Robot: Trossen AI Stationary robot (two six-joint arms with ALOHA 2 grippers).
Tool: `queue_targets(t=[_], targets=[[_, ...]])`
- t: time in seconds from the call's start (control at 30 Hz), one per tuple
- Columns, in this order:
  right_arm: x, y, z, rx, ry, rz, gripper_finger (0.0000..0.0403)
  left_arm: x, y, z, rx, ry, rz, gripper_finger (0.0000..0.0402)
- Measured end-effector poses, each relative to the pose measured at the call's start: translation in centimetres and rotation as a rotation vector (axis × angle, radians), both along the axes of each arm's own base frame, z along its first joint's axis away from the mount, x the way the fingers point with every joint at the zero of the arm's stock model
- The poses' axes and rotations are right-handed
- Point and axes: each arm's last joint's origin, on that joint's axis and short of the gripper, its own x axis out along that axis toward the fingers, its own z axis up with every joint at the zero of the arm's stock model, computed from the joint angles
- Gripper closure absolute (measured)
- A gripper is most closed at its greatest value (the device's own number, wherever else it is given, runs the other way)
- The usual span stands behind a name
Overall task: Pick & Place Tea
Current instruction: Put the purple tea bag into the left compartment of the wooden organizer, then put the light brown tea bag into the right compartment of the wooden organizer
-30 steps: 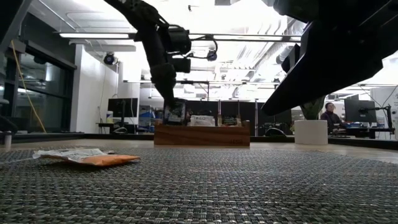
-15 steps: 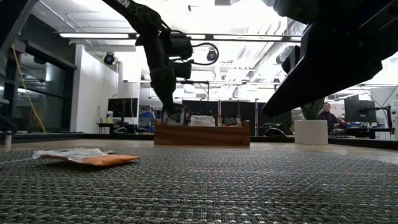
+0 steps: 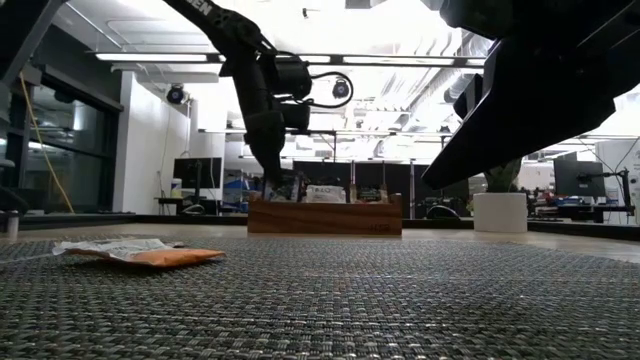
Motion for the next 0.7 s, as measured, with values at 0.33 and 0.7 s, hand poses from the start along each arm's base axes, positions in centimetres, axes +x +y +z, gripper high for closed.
queue_targets(t=[0.33, 0.7], targets=[[0.0, 0.0, 0.0, 0.001, 0.003, 0.005, 0.0392, 0.0, 0.2, 0.0, 0.05, 0.016, 0.027, 0.0291], [0.0, 0.0, 0.0, 0.008, 0.009, 0.014, 0.0392, -0.8, 0.0, 1.2, 0.102, 0.044, 0.078, 0.0243]])
